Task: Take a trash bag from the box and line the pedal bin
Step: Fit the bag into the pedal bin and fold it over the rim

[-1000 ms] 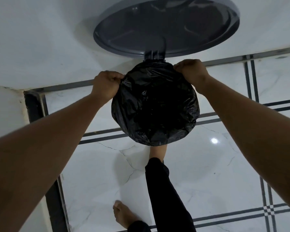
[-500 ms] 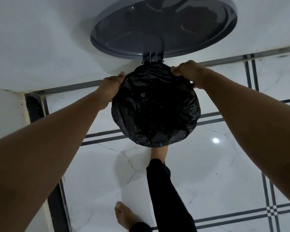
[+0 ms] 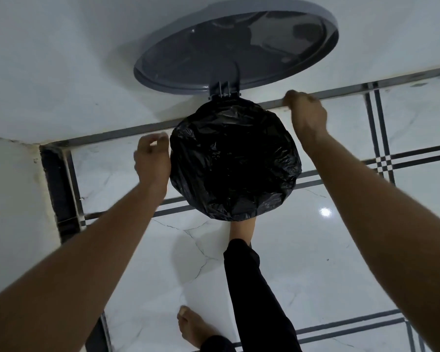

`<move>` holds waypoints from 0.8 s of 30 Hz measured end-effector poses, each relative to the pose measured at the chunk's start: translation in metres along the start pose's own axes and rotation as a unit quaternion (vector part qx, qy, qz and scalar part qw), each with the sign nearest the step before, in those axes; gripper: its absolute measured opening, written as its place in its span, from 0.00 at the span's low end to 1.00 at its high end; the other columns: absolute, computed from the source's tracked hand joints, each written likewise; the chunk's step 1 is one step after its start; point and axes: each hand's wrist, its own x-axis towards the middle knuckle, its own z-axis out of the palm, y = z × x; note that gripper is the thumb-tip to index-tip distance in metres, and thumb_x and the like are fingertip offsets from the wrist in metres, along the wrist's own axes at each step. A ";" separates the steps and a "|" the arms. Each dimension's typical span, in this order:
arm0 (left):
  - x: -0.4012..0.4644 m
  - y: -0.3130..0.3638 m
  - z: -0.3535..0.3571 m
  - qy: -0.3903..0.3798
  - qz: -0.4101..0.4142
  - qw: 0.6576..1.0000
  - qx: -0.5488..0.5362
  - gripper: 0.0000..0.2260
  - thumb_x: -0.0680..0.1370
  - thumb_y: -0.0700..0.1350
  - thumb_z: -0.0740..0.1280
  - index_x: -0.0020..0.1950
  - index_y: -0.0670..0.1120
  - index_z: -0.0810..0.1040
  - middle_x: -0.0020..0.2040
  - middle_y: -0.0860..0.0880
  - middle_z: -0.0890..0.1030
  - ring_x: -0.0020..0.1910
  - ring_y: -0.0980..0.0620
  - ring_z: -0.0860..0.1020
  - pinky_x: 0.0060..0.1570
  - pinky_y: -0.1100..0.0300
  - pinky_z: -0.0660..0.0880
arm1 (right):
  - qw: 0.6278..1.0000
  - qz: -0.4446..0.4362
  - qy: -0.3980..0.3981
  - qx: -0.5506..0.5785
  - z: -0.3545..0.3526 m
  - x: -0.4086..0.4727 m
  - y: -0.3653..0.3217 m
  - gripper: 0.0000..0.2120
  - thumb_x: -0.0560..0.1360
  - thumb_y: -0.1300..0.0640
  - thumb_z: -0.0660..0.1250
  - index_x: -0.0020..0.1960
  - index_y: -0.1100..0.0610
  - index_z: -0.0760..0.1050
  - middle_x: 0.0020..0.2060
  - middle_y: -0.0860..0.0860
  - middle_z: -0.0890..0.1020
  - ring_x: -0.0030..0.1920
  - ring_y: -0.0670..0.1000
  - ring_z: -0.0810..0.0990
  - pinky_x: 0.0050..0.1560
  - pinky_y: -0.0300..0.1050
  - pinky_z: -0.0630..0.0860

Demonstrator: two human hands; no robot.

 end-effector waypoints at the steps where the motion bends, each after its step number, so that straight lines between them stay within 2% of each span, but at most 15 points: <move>1: -0.012 -0.008 -0.004 0.017 -0.006 1.000 -0.007 0.08 0.81 0.55 0.69 0.56 0.53 0.79 0.44 0.58 0.78 0.42 0.62 0.77 0.43 0.72 0.71 | 0.998 -0.010 0.063 0.021 -0.004 -0.012 0.011 0.14 0.74 0.48 0.61 0.47 0.57 0.81 0.46 0.55 0.83 0.48 0.57 0.78 0.59 0.52 0.74; 2: -0.024 -0.018 -0.006 0.021 -0.019 0.999 -0.020 0.08 0.81 0.55 0.69 0.56 0.53 0.78 0.44 0.57 0.78 0.40 0.62 0.76 0.40 0.74 0.71 | 0.993 -0.015 0.106 0.051 -0.007 -0.023 0.025 0.15 0.74 0.50 0.62 0.49 0.57 0.83 0.46 0.54 0.85 0.49 0.55 0.80 0.56 0.47 0.75; 3: -0.036 -0.028 -0.007 0.015 -0.042 0.998 -0.033 0.10 0.81 0.56 0.70 0.57 0.53 0.77 0.46 0.54 0.78 0.40 0.59 0.77 0.42 0.72 0.73 | 0.990 -0.007 0.126 0.065 -0.009 -0.038 0.039 0.15 0.75 0.51 0.62 0.51 0.56 0.84 0.47 0.52 0.86 0.50 0.52 0.82 0.51 0.39 0.76; 5: -0.054 -0.048 -0.009 -0.015 -0.110 0.993 -0.051 0.11 0.81 0.57 0.69 0.60 0.54 0.76 0.50 0.51 0.81 0.45 0.52 0.80 0.48 0.58 0.79 | 0.990 0.034 0.120 0.069 -0.004 -0.060 0.067 0.13 0.76 0.52 0.64 0.55 0.54 0.85 0.50 0.47 0.86 0.52 0.48 0.82 0.47 0.32 0.72; 7: -0.066 -0.060 -0.010 -0.054 -0.178 0.977 -0.100 0.08 0.83 0.53 0.67 0.60 0.52 0.77 0.50 0.50 0.84 0.44 0.49 0.83 0.46 0.53 0.79 | 0.989 0.086 0.088 0.081 0.006 -0.072 0.091 0.13 0.75 0.53 0.65 0.55 0.53 0.84 0.49 0.47 0.86 0.53 0.49 0.83 0.53 0.39 0.77; 9: -0.071 -0.063 -0.013 -0.078 -0.204 0.965 -0.147 0.06 0.85 0.48 0.66 0.60 0.49 0.79 0.47 0.49 0.86 0.41 0.50 0.84 0.42 0.56 0.80 | 0.980 0.138 0.052 0.130 0.012 -0.075 0.108 0.12 0.73 0.55 0.66 0.51 0.52 0.85 0.45 0.48 0.86 0.51 0.53 0.84 0.56 0.51 0.83; 10: -0.071 -0.064 -0.014 -0.082 -0.201 0.963 -0.159 0.06 0.85 0.47 0.66 0.60 0.47 0.79 0.47 0.48 0.86 0.42 0.49 0.84 0.41 0.56 0.80 | 0.972 0.157 0.039 0.171 0.014 -0.074 0.113 0.11 0.72 0.56 0.66 0.50 0.53 0.85 0.44 0.50 0.86 0.51 0.56 0.85 0.55 0.53 0.84; 11: -0.070 -0.063 -0.016 -0.080 -0.198 0.963 -0.167 0.06 0.85 0.45 0.66 0.58 0.46 0.80 0.47 0.48 0.86 0.44 0.48 0.85 0.41 0.56 0.81 | 0.961 0.171 0.024 0.215 0.014 -0.075 0.113 0.11 0.73 0.58 0.66 0.50 0.54 0.85 0.44 0.51 0.86 0.51 0.57 0.85 0.52 0.52 0.84; 13: -0.066 -0.063 -0.018 -0.073 -0.211 0.958 -0.178 0.05 0.85 0.40 0.65 0.53 0.45 0.81 0.47 0.48 0.86 0.44 0.47 0.85 0.41 0.56 0.81 | 0.934 0.204 -0.010 0.293 0.013 -0.073 0.110 0.08 0.76 0.61 0.65 0.49 0.56 0.83 0.42 0.50 0.84 0.48 0.54 0.82 0.47 0.47 0.81; 15: -0.062 -0.063 -0.020 -0.074 -0.222 0.956 -0.177 0.08 0.84 0.37 0.64 0.50 0.45 0.81 0.46 0.47 0.86 0.42 0.47 0.85 0.41 0.53 0.83 | 0.905 0.259 -0.029 0.337 0.009 -0.075 0.105 0.07 0.76 0.61 0.63 0.43 0.53 0.78 0.40 0.48 0.80 0.46 0.51 0.78 0.48 0.47 0.77; 17: -0.060 -0.064 -0.019 -0.082 -0.198 0.967 -0.141 0.09 0.83 0.35 0.65 0.48 0.44 0.82 0.45 0.46 0.86 0.39 0.48 0.85 0.38 0.55 0.84 | 0.884 0.291 -0.051 0.363 0.006 -0.073 0.105 0.07 0.75 0.59 0.62 0.38 0.53 0.75 0.40 0.48 0.77 0.45 0.52 0.75 0.48 0.48 0.75; 18: -0.057 -0.066 -0.019 -0.081 -0.175 0.975 -0.113 0.09 0.82 0.34 0.66 0.47 0.45 0.82 0.45 0.45 0.85 0.38 0.48 0.85 0.39 0.54 0.84 | 0.874 0.298 -0.066 0.378 0.005 -0.072 0.106 0.07 0.75 0.57 0.63 0.40 0.54 0.76 0.41 0.49 0.77 0.45 0.53 0.75 0.48 0.48 0.75; 21: -0.053 -0.067 -0.018 -0.050 -0.134 0.988 -0.056 0.12 0.76 0.32 0.66 0.46 0.49 0.81 0.43 0.44 0.84 0.40 0.44 0.82 0.50 0.45 0.85 | 0.856 0.307 -0.088 0.407 0.005 -0.068 0.110 0.09 0.78 0.53 0.63 0.51 0.54 0.80 0.47 0.51 0.80 0.49 0.55 0.79 0.49 0.50 0.79; 22: -0.053 -0.067 -0.017 -0.039 -0.135 0.989 -0.052 0.13 0.75 0.31 0.65 0.46 0.50 0.79 0.44 0.43 0.84 0.40 0.44 0.81 0.50 0.45 0.85 | 0.852 0.307 -0.088 0.415 0.006 -0.068 0.110 0.11 0.78 0.53 0.62 0.55 0.55 0.80 0.48 0.52 0.81 0.50 0.56 0.80 0.51 0.51 0.80; 24: -0.053 -0.064 -0.016 -0.037 -0.143 0.987 -0.066 0.14 0.75 0.29 0.64 0.46 0.49 0.79 0.44 0.41 0.84 0.41 0.43 0.81 0.44 0.51 0.85 | 0.850 0.310 -0.097 0.415 0.007 -0.067 0.110 0.14 0.78 0.53 0.61 0.59 0.56 0.80 0.49 0.53 0.82 0.50 0.56 0.80 0.55 0.52 0.79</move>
